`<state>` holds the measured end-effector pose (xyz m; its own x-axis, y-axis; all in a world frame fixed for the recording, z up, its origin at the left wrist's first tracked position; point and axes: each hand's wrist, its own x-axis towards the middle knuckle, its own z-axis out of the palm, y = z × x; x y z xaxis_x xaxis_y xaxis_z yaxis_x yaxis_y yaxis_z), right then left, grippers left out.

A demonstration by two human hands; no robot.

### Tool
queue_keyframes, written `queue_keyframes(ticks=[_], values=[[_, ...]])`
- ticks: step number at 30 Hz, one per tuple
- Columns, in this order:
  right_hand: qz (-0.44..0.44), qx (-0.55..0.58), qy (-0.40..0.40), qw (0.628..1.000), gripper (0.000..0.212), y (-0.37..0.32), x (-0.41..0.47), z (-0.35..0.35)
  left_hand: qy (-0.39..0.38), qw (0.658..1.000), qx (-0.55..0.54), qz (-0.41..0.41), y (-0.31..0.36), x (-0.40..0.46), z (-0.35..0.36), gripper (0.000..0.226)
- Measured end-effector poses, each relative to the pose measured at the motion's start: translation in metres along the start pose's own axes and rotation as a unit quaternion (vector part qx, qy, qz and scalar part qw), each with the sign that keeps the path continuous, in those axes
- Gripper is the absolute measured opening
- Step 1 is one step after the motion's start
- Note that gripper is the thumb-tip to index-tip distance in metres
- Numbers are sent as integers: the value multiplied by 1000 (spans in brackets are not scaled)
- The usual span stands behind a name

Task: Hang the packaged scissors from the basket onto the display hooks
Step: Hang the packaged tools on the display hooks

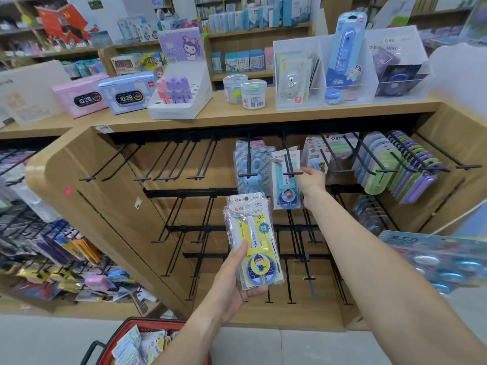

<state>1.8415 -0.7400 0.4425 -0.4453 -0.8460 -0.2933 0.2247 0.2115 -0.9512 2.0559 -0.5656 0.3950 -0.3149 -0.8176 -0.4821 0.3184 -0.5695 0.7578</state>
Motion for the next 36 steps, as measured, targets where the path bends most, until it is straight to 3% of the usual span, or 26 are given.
queue_keyframes(ticks=[2,5,8,10,13,16,26,36], values=[[-6,-6,9,1000,13,3,4,-3,9,1000,3,-2,1,0,4,65],[-42,-22,54,997,30,11,-4,-15,13,1000,10,2,1,1,7,66],[-95,-65,96,989,26,20,-44,-35,9,1000,20,3,1,2,10,64],[-118,-65,33,990,20,31,-77,-46,13,1000,25,5,1,2,14,57],[-120,-105,-89,983,31,44,-118,-53,8,999,50,14,1,5,23,53],[-106,-96,-122,982,36,52,-128,-54,0,998,63,21,1,9,31,52],[-100,-30,-156,982,23,52,-118,-62,6,999,47,14,3,21,31,53],[-121,33,-94,988,17,32,-99,-52,28,999,15,6,2,27,12,64]])
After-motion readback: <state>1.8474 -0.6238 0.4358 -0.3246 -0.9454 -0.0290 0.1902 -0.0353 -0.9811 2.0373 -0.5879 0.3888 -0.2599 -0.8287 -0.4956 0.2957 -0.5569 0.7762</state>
